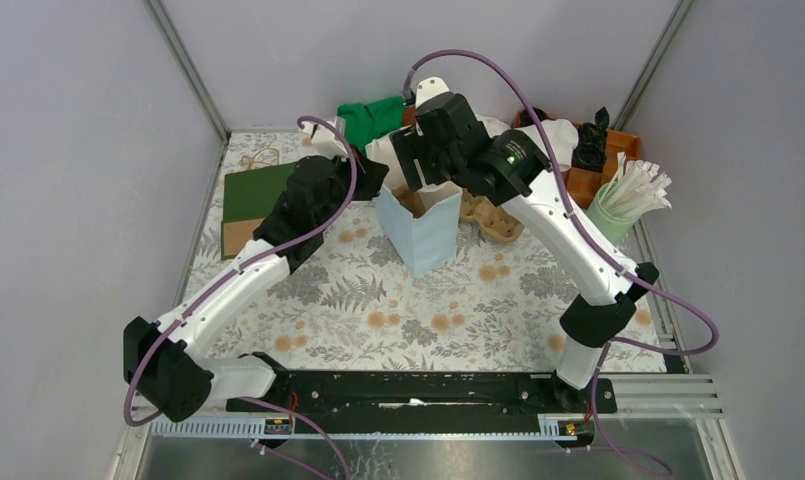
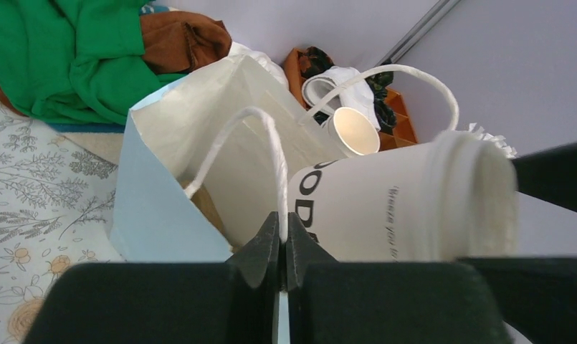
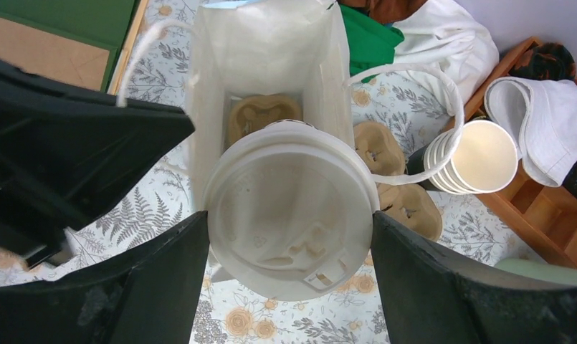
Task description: Pack the takeout coffee
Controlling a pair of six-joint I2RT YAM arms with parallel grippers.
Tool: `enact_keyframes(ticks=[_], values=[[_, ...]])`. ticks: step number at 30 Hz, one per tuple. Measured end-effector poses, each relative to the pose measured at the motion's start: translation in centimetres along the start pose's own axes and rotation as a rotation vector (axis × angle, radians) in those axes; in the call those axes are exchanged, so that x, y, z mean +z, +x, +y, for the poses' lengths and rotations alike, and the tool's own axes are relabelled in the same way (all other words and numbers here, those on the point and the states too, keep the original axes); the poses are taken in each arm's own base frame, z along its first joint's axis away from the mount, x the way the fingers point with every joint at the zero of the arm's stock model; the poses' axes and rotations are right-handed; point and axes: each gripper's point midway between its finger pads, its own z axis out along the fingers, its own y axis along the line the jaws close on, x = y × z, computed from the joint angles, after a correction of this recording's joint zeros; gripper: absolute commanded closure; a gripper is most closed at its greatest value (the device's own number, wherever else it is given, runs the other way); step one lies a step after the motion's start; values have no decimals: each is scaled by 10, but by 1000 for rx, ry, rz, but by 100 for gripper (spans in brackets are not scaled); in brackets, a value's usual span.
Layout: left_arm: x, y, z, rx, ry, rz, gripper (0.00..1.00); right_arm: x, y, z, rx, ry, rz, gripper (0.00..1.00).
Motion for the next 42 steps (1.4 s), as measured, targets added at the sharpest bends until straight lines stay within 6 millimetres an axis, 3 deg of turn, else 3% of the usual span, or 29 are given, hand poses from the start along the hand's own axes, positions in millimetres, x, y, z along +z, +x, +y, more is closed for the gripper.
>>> enact_keyframes(ticks=[6,20,30,32,37,40,42], values=[[-21,-1,-17,-3,93,14,100,9,4,3,8,-27,43,43],[-72,48,-50,-123,322,97,100,7,40,30,17,-164,203,45],[-108,48,-76,-240,432,79,99,16,82,36,-35,-186,342,45],[-116,45,-78,-257,446,73,88,17,89,38,-50,-206,362,45],[-127,48,-78,-242,443,98,32,18,108,40,-79,-229,409,46],[-131,46,-71,-165,362,145,18,14,116,38,-85,-230,422,46],[-138,25,-72,-109,318,135,18,9,117,37,-85,-238,418,47]])
